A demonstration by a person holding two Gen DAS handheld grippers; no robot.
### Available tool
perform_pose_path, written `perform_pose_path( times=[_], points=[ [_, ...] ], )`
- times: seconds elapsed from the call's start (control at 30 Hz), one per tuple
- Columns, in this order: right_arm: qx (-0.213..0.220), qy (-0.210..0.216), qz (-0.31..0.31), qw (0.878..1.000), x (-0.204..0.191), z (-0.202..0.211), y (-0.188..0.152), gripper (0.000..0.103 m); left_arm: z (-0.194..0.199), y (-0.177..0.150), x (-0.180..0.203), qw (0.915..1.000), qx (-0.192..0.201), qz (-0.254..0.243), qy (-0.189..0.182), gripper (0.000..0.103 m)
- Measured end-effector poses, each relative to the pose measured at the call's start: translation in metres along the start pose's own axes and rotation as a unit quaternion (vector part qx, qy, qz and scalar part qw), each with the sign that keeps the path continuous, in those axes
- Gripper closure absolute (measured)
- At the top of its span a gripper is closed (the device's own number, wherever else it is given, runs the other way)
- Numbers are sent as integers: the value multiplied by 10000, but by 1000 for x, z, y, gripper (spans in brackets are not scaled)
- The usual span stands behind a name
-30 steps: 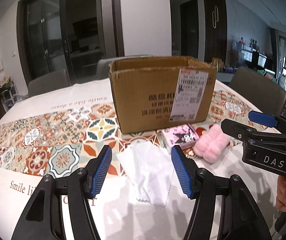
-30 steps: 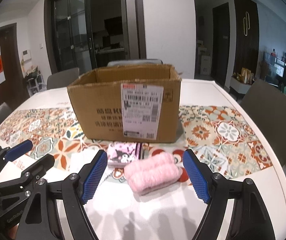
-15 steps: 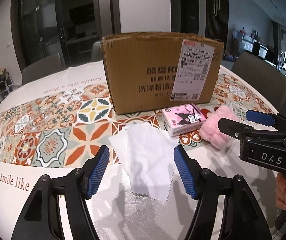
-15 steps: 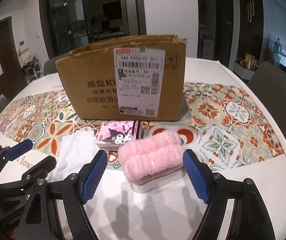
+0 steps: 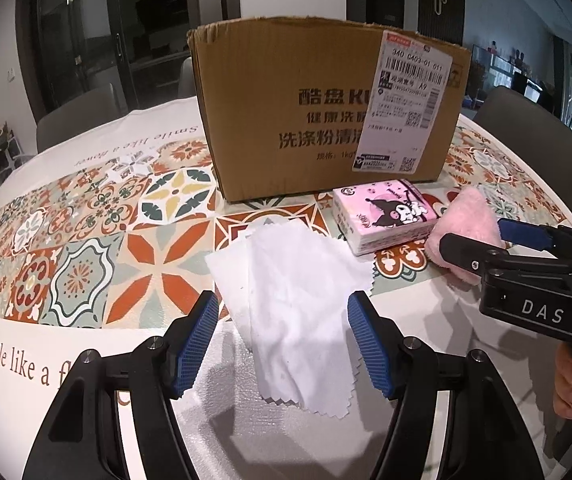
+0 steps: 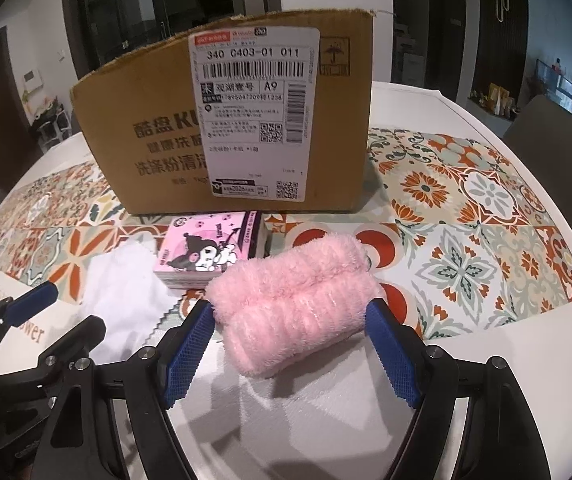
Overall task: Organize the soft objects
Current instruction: 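Move both tools back down toward the white cloth and pink hair band, then grasp the white cloth with the left tool while the right tool grasps the pink hair band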
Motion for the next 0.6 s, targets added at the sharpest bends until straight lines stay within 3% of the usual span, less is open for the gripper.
perform_pose_path(
  times=[0.3,0.4,0.6],
  points=[
    [25,-109,85,9999,-1,-3,-3,30,-10,-7,-3,9998,-167,123,-72,41],
    [25,-105,90,9999,-2,-4,-4,34,-14,-11,-5,9989,-346,252,-182,53],
    [24,-122,119,9999,-6,-2,-7,45,-12,-13,-7,9988,-314,310,-191,75]
  ],
)
Point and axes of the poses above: each gripper's, at about its wrist camera, not at the fingertips, and z roughly against the way its jaws point, x to its right, y to its top, the point moved 3 cm from there along -z, roughly the way its jaws point, and after that the axes turned 6 degrees about -y, right-handed, at the moved point
